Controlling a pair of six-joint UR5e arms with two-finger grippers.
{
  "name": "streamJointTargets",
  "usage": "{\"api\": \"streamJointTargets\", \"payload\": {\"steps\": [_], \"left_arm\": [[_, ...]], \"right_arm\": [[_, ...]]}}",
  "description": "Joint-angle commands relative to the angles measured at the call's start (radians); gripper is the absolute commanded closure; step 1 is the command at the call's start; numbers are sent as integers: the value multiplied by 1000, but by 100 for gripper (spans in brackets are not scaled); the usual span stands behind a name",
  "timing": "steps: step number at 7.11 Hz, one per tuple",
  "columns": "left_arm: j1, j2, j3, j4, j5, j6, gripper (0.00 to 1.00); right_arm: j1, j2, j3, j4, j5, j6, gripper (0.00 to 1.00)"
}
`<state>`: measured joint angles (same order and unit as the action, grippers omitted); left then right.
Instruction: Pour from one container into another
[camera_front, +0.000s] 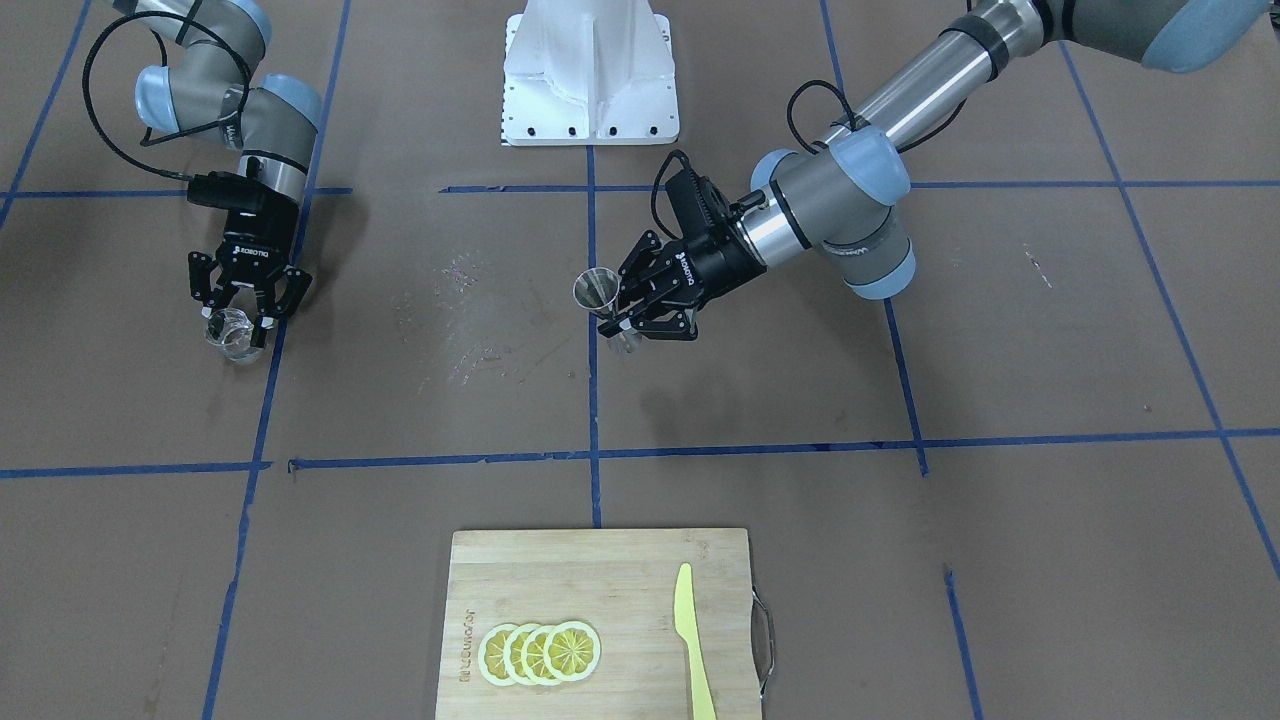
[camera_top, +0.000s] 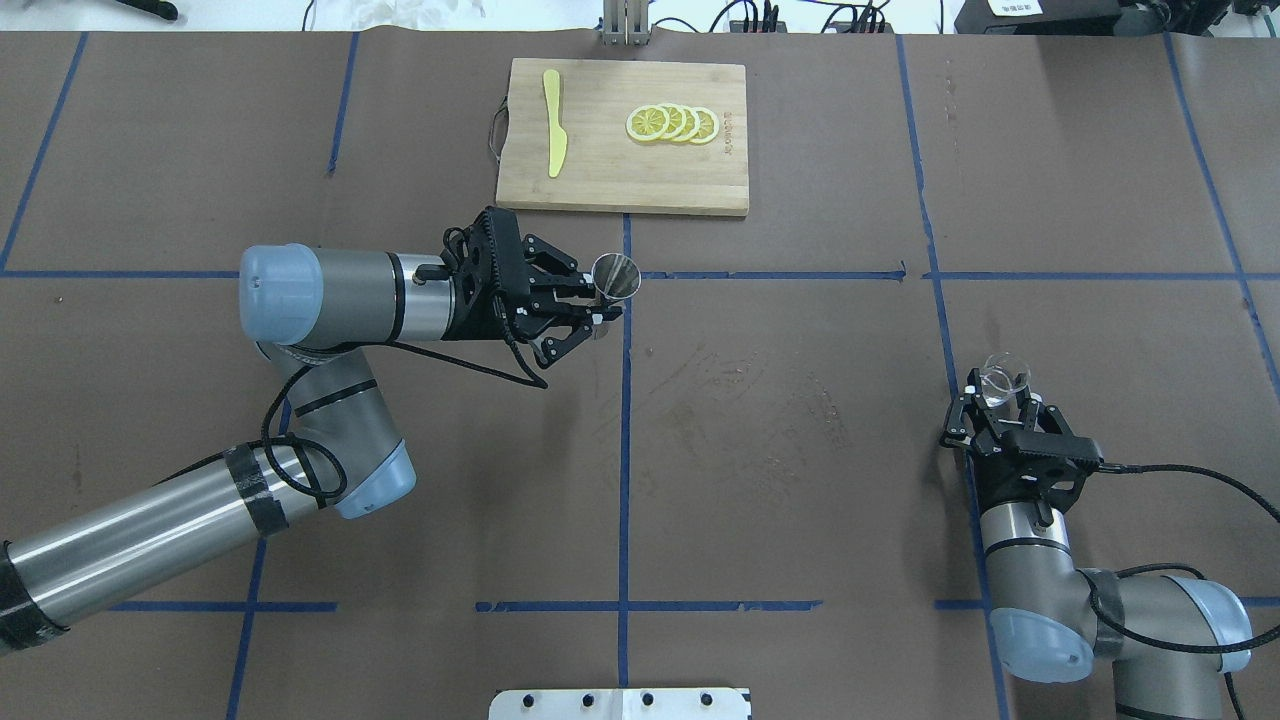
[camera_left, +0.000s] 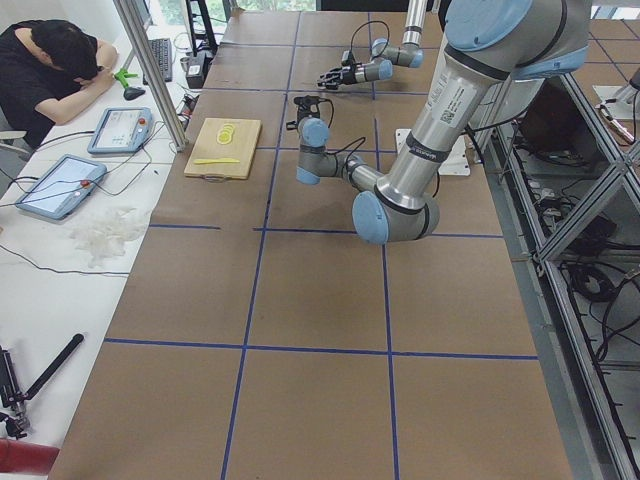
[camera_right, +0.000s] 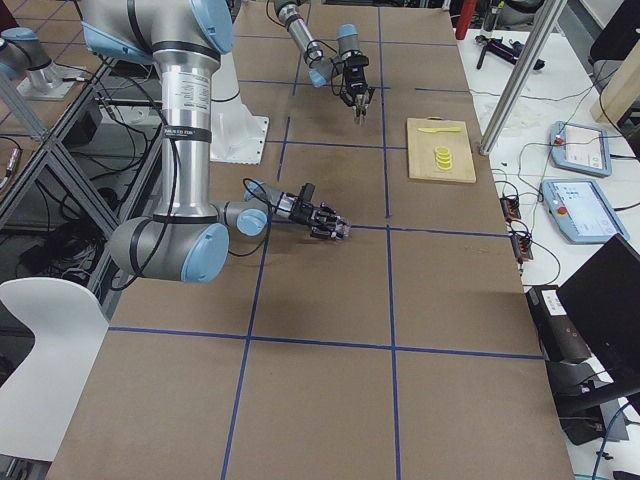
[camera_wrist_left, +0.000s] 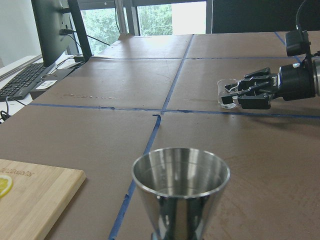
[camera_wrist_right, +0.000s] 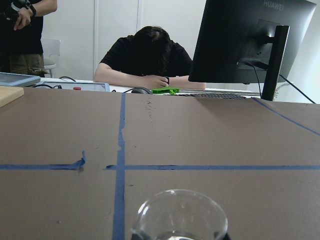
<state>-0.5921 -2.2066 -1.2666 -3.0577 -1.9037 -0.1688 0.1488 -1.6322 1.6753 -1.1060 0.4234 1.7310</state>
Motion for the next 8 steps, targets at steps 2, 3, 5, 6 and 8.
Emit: {"api": "streamJointTargets", "payload": {"steps": [2, 3, 5, 6, 8], "left_arm": [[0, 5, 0, -6, 0, 0, 100], [0, 5, 0, -6, 0, 0, 100], [0, 5, 0, -6, 0, 0, 100], [0, 5, 0, -6, 0, 0, 100], [0, 5, 0, -6, 0, 0, 100]], "right_arm": [[3, -2, 11, 0, -5, -14, 100], [6, -11, 11, 0, -6, -40, 100], [8, -5, 82, 113, 4, -158, 100], [6, 1, 84, 173, -18, -344, 100], [12, 43, 86, 324, -19, -573, 100]]}}
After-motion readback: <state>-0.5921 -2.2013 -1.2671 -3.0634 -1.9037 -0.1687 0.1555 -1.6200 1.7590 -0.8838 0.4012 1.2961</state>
